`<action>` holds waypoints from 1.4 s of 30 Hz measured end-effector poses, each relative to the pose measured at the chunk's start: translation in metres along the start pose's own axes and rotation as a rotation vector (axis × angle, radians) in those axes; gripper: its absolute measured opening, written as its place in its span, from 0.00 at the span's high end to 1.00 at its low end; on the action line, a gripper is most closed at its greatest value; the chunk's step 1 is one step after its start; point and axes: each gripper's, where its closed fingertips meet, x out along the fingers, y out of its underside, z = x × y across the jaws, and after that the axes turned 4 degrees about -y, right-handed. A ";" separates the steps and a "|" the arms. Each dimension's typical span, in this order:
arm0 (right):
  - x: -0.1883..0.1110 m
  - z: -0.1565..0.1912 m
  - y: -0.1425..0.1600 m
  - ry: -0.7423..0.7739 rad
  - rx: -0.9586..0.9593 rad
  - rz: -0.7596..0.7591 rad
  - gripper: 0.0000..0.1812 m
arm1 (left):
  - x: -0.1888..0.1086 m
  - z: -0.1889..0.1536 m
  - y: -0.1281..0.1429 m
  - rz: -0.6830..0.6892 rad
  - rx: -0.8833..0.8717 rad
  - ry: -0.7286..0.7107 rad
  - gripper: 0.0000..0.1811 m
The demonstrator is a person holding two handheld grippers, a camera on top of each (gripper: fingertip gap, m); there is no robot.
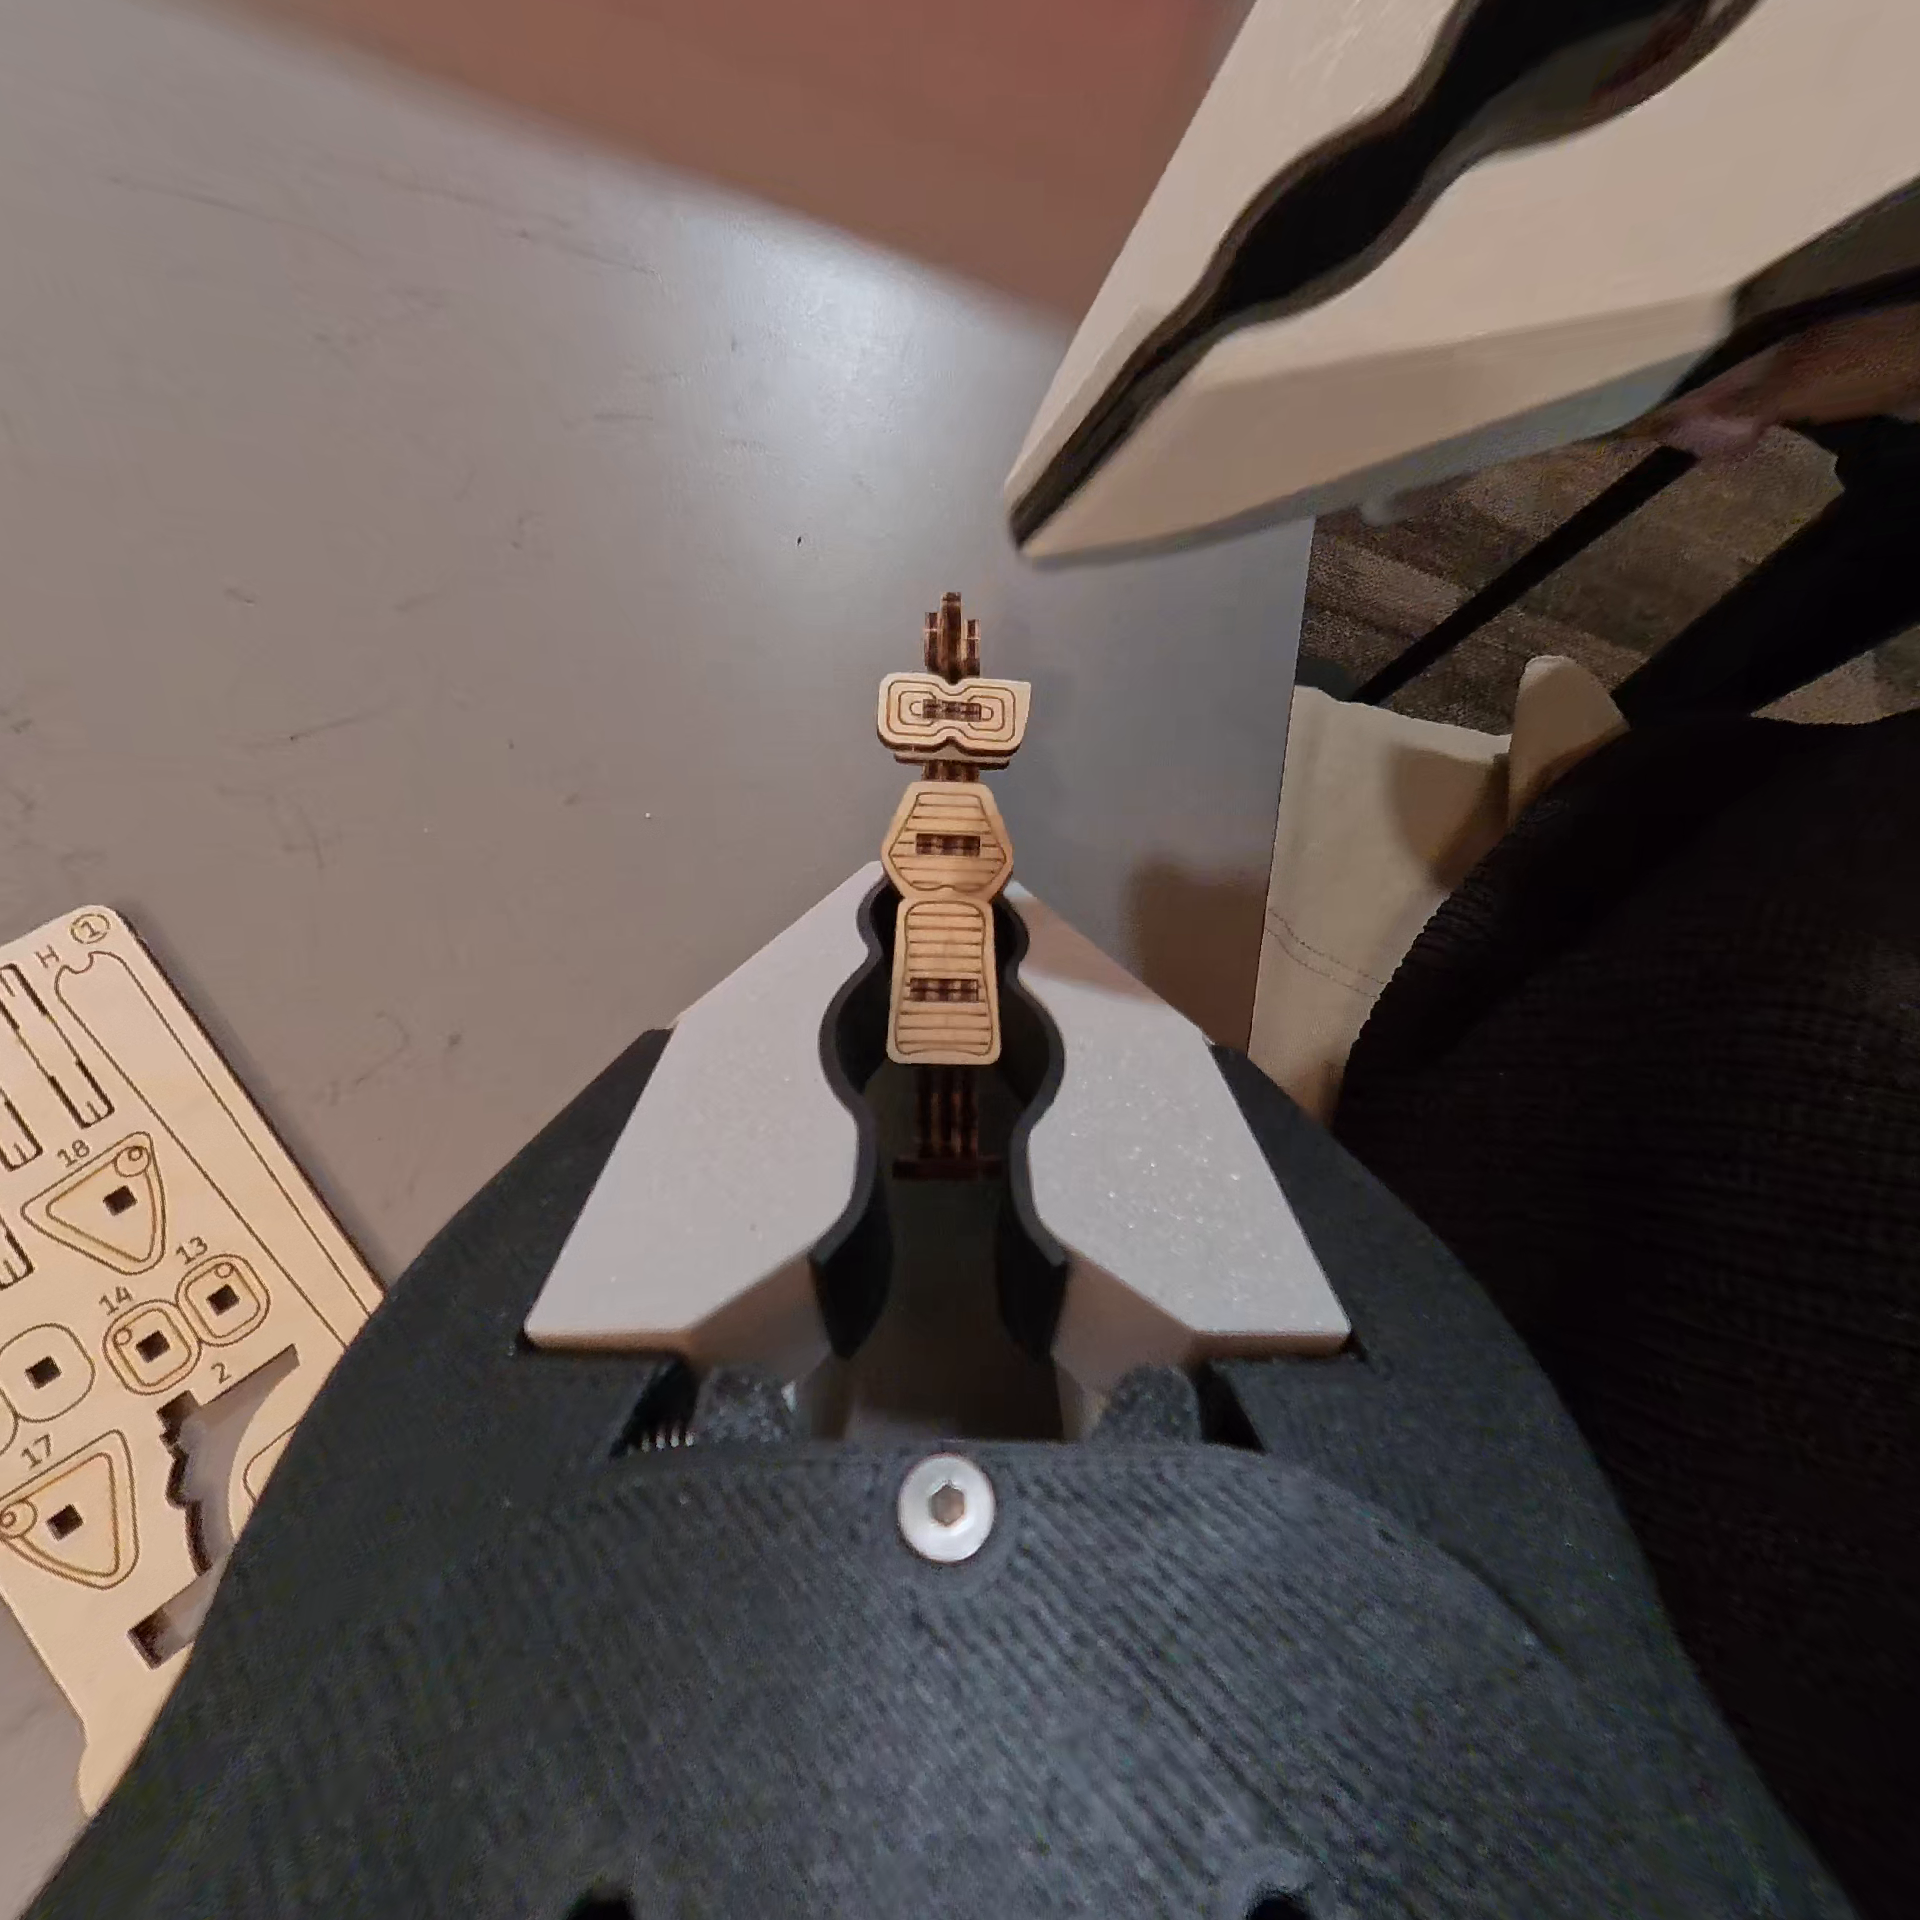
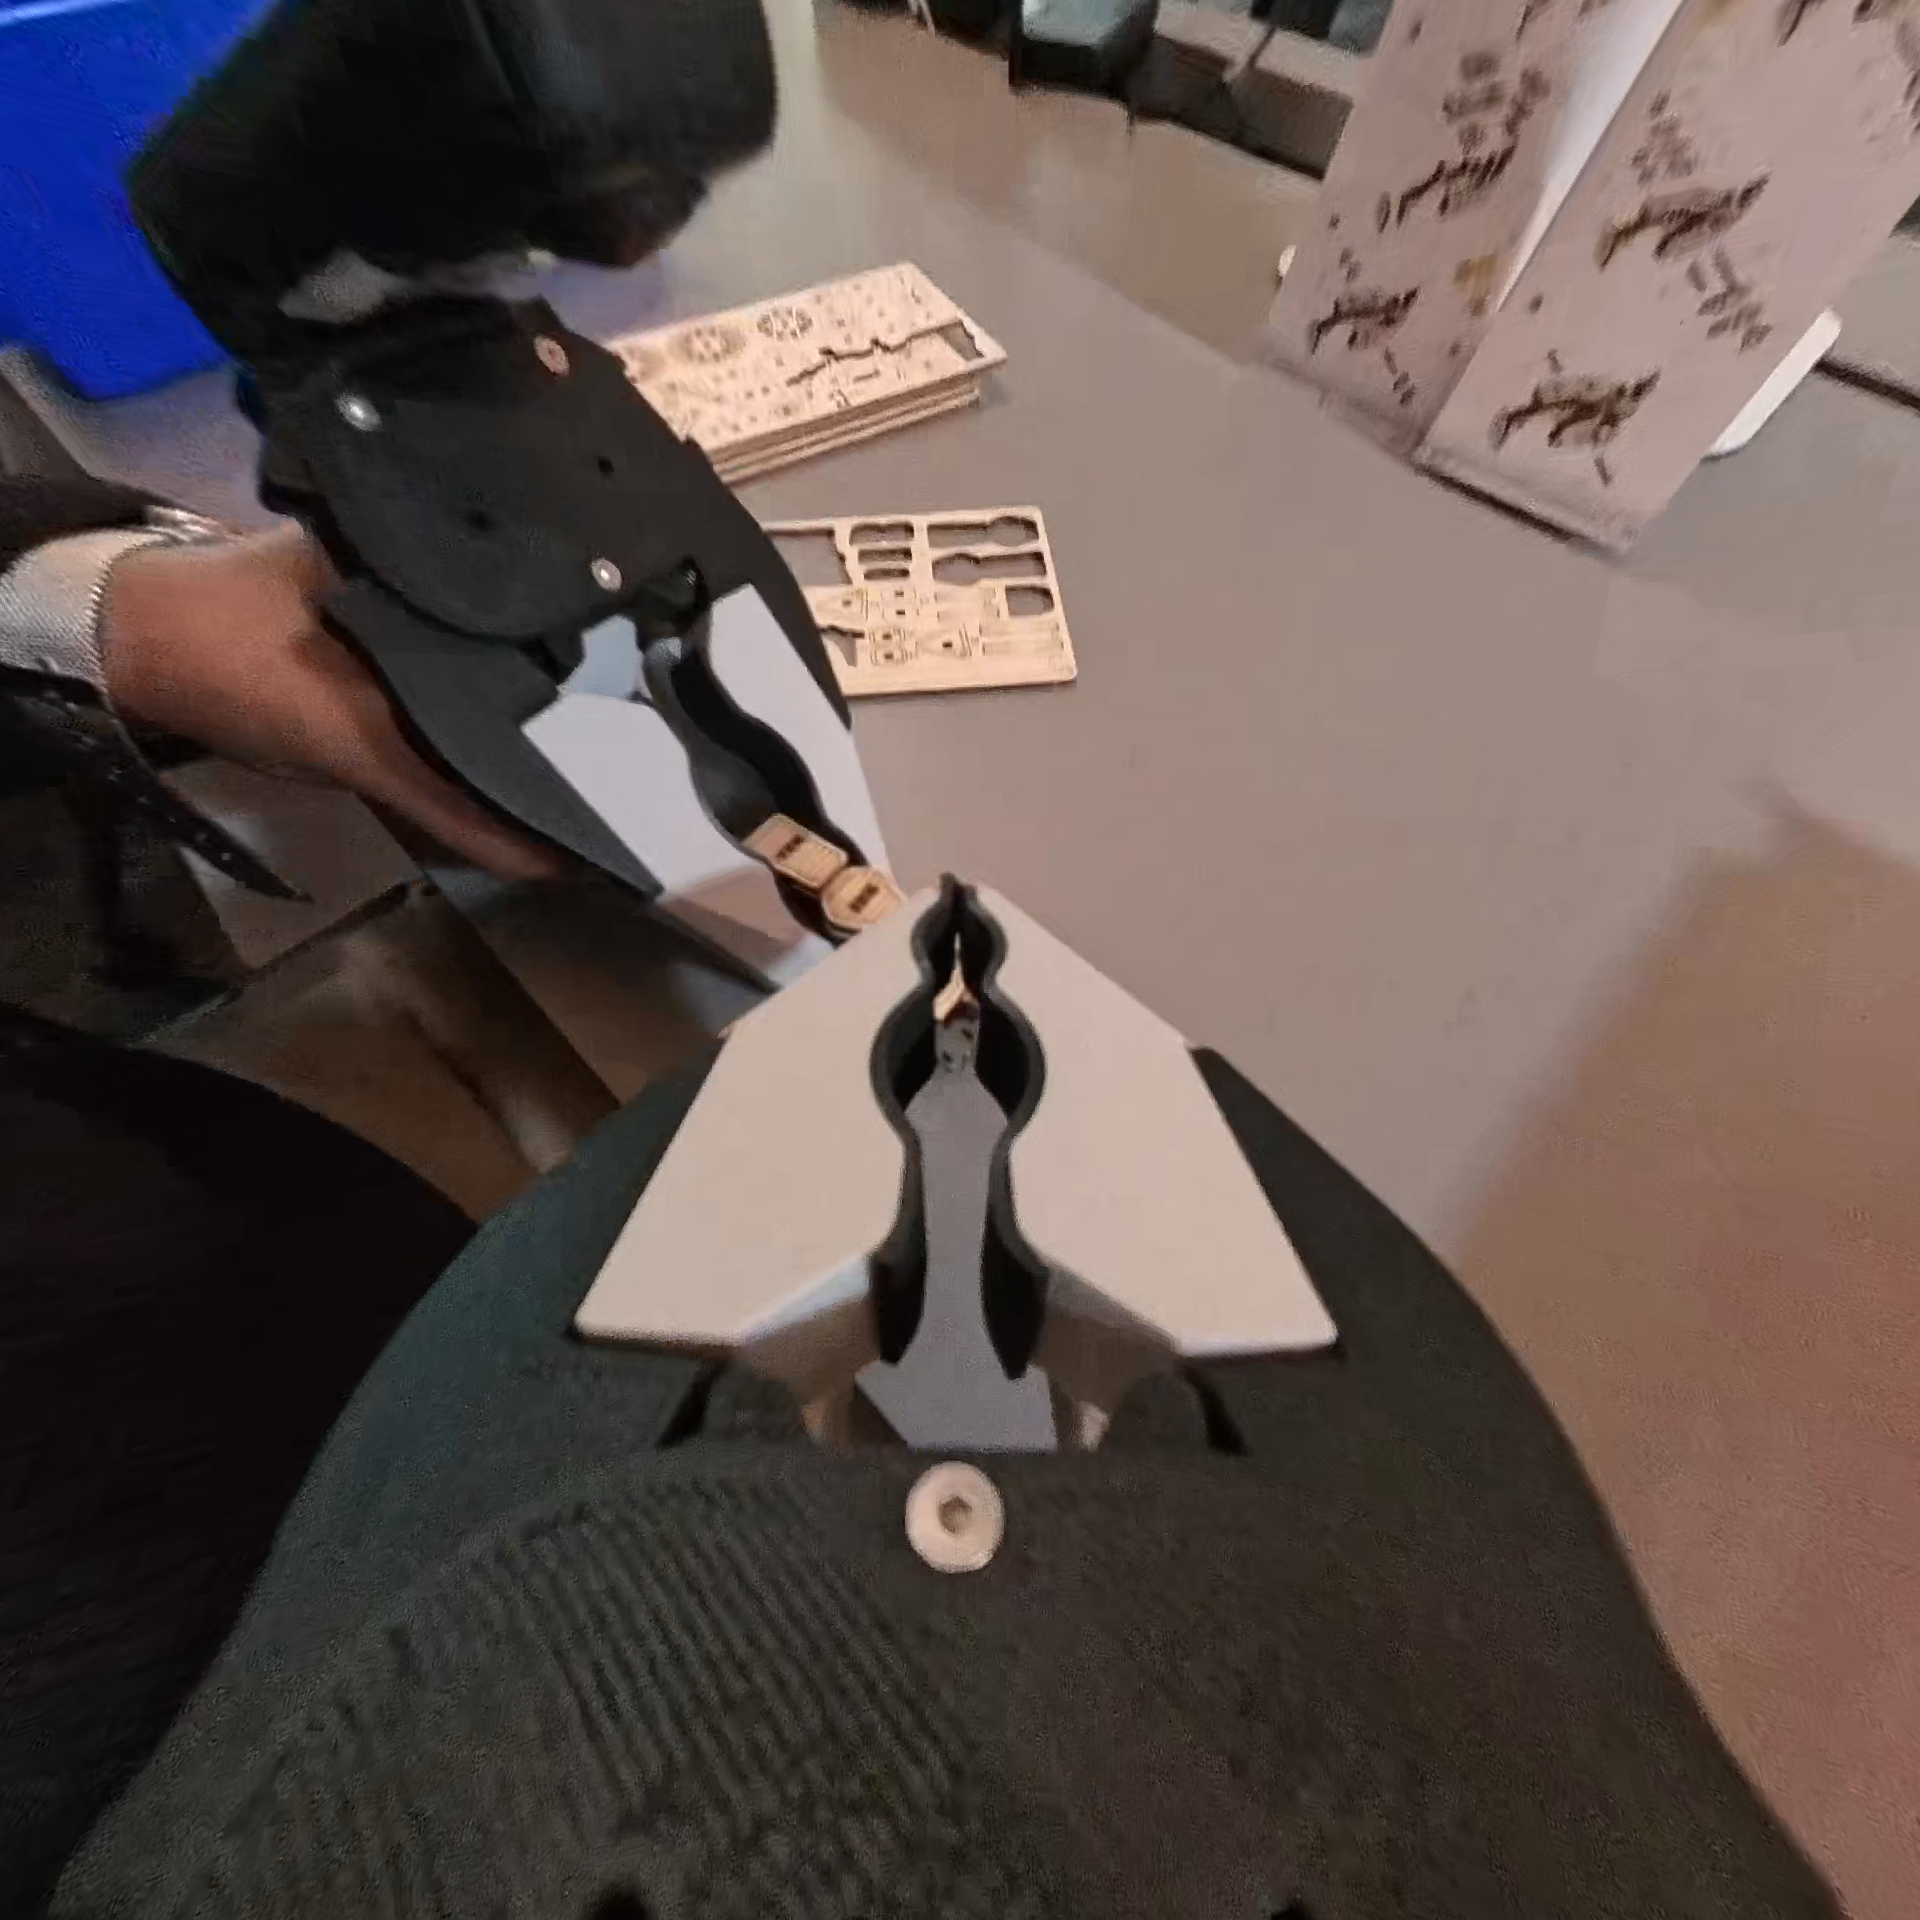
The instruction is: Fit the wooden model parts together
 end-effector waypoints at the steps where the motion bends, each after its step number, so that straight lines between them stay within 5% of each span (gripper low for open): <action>1: -0.002 0.003 -0.008 0.003 -0.023 -0.033 1.00 | 0.000 0.000 0.000 -0.002 0.000 0.001 0.92; 3: 0.000 0.005 -0.006 0.014 -0.057 -0.026 1.00 | 0.000 0.000 0.000 -0.001 -0.002 0.002 0.92; 5: 0.015 0.004 0.028 -0.010 0.007 0.128 1.00 | 0.000 0.000 -0.001 -0.008 -0.005 0.002 0.93; 11: -0.003 0.001 -0.007 0.004 -0.014 -0.035 1.00 | 0.000 0.000 0.000 -0.002 -0.001 0.001 0.92; 15: 0.015 0.005 0.026 -0.049 0.054 0.108 1.00 | 0.000 0.000 0.000 0.001 -0.005 0.005 0.92; 21: 0.001 0.006 -0.002 -0.011 -0.015 0.002 1.00 | 0.000 0.001 0.000 -0.002 -0.002 0.000 0.92; 23: 0.014 0.008 0.030 -0.042 0.044 0.143 1.00 | -0.001 0.001 -0.001 -0.008 -0.004 0.000 0.93; 29: -0.003 0.007 -0.005 -0.036 0.011 -0.011 1.00 | 0.000 0.001 0.000 -0.002 -0.001 -0.001 0.92; 32: 0.014 0.007 0.030 -0.044 0.051 0.129 1.00 | -0.001 0.002 -0.001 -0.008 -0.004 -0.001 0.93; 42: 0.000 -0.003 0.008 -0.014 0.038 0.016 1.00 | -0.001 -0.001 0.000 -0.001 0.010 0.014 0.93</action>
